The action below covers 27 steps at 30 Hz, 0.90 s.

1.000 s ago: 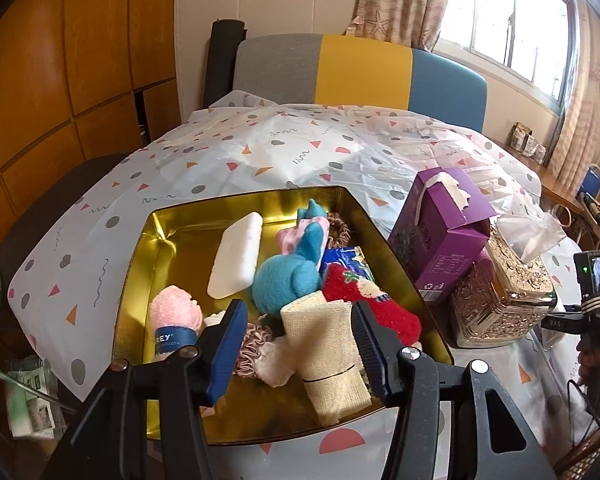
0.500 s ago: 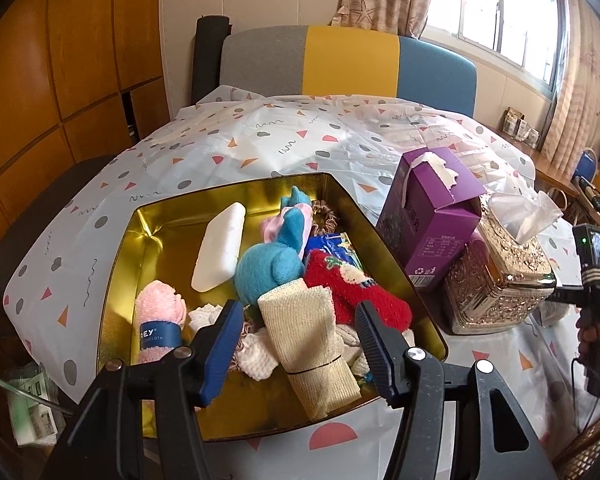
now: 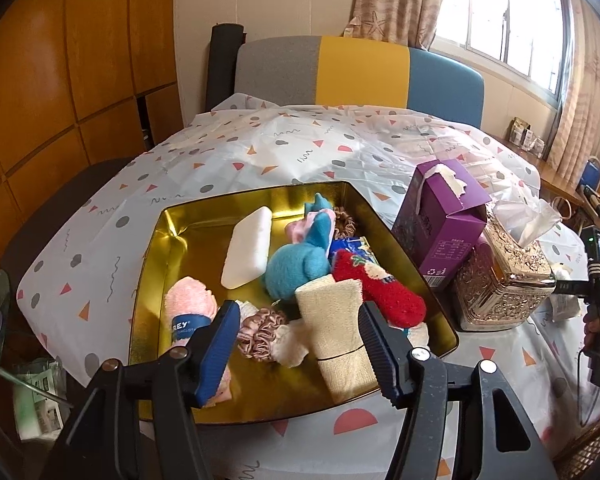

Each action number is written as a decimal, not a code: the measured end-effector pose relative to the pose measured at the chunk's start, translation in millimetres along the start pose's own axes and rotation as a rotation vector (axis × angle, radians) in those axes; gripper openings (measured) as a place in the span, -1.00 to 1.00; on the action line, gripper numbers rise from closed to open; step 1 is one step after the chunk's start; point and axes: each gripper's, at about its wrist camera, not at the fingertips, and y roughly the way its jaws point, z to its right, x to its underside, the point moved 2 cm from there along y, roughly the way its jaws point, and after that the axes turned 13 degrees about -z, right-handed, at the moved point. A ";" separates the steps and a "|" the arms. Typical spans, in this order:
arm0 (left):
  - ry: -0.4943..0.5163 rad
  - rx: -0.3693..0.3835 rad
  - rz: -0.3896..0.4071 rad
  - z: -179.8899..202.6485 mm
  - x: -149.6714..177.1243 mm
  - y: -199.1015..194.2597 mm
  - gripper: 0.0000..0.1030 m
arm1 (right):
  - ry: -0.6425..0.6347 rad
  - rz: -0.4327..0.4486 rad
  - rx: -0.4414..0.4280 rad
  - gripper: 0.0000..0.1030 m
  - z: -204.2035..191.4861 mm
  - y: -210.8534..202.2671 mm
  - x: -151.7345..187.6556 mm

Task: Organize soft objects
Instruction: 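Carry the white package into the gold tray with the right gripper and release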

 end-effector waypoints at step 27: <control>-0.103 -0.009 -0.007 -38.2 5.2 5.8 0.21 | -0.472 0.457 -0.437 0.00 -174.8 -258.9 32.9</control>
